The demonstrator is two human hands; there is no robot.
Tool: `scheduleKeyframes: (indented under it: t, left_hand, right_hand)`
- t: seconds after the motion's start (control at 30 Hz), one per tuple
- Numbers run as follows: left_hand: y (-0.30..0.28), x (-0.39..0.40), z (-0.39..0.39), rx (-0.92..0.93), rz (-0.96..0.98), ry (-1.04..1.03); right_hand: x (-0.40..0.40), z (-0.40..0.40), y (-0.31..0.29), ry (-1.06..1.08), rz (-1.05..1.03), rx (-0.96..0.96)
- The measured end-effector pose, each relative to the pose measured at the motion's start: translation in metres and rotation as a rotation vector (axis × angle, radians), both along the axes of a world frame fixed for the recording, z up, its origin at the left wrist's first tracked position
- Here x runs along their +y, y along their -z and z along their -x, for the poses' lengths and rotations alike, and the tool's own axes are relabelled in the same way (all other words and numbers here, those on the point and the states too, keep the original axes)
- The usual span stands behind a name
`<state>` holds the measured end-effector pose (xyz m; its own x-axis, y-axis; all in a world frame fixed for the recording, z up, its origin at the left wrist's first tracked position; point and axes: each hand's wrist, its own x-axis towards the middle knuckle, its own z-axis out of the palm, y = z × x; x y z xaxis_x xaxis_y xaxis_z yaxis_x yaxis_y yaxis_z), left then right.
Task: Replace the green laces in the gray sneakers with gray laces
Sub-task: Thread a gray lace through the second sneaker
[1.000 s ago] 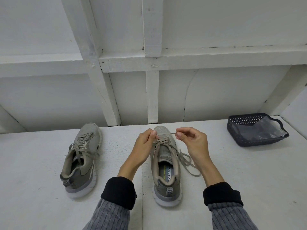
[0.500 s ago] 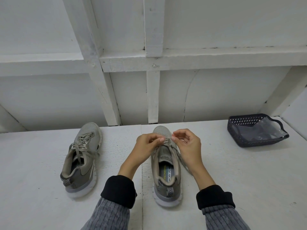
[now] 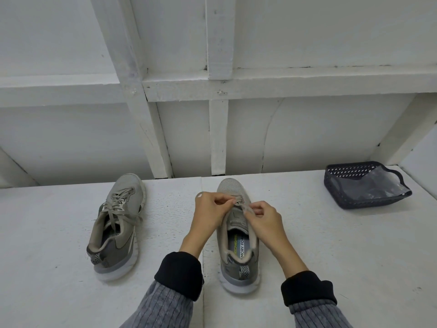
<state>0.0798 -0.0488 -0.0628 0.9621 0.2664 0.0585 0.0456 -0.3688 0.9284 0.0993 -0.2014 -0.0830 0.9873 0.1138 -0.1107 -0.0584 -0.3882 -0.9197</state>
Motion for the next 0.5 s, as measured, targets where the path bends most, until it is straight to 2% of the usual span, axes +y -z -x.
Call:
scheduleKeyframes:
  t: [0.1, 0.2, 0.27, 0.5]
  left_hand:
    - [0.004, -0.005, 0.0, 0.048, -0.03, -0.024]
    - [0.007, -0.01, -0.001, 0.069, -0.079, -0.021]
    - [0.01, -0.015, -0.002, 0.096, -0.108, -0.008]
    - [0.014, -0.022, -0.001, 0.108, -0.187, -0.01]
  right_hand:
    - [-0.006, -0.004, 0.009, 0.05, -0.126, 0.104]
    - [-0.008, -0.005, 0.016, 0.112, -0.404, 0.279]
    - [-0.009, -0.005, 0.016, 0.113, -0.517, 0.306]
    - [-0.012, -0.005, 0.019, 0.084, -0.567, 0.313]
